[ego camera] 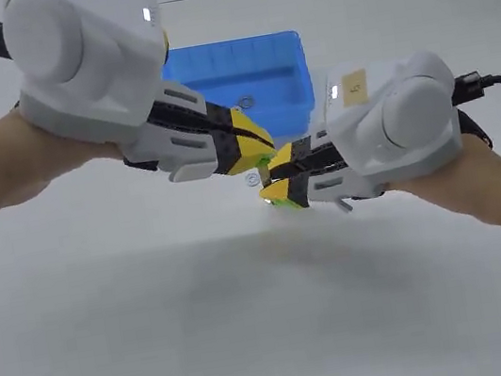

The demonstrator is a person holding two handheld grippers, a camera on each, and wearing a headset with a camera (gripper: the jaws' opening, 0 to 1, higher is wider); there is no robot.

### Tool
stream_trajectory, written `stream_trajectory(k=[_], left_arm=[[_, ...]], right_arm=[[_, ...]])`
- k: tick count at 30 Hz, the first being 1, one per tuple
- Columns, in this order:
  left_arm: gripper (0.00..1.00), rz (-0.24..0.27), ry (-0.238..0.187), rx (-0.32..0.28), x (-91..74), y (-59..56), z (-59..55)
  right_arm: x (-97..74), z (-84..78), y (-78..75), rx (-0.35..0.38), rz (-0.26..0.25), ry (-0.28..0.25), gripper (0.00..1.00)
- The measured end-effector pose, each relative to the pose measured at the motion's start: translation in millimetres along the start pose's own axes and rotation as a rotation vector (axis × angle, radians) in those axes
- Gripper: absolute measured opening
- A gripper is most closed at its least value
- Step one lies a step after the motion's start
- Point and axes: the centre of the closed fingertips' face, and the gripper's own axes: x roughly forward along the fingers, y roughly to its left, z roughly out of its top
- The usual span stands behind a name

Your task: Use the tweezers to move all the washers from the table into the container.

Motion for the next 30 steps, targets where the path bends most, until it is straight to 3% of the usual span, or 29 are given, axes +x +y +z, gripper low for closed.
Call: stream_trajectory(k=[7, 17, 30], left_arm=[[0.05, 0.013, -0.02, 0.004, -10.3, 0.0, 7.1], [0.05, 0.056, -0.041, 0.045, -34.4, 9.2, 25.3], [0.05, 0.107, -0.051, 0.167, -63.5, 37.8, 62.6]], right_arm=[[-5.3, 12.4, -1.3, -0.018, -0.007, -0.015, 0.11], [-15.9, 39.7, -12.5, -0.07, -0.038, -0.038, 0.11], [-33.0, 87.1, -45.5, -0.175, -0.088, -0.074, 0.11]])
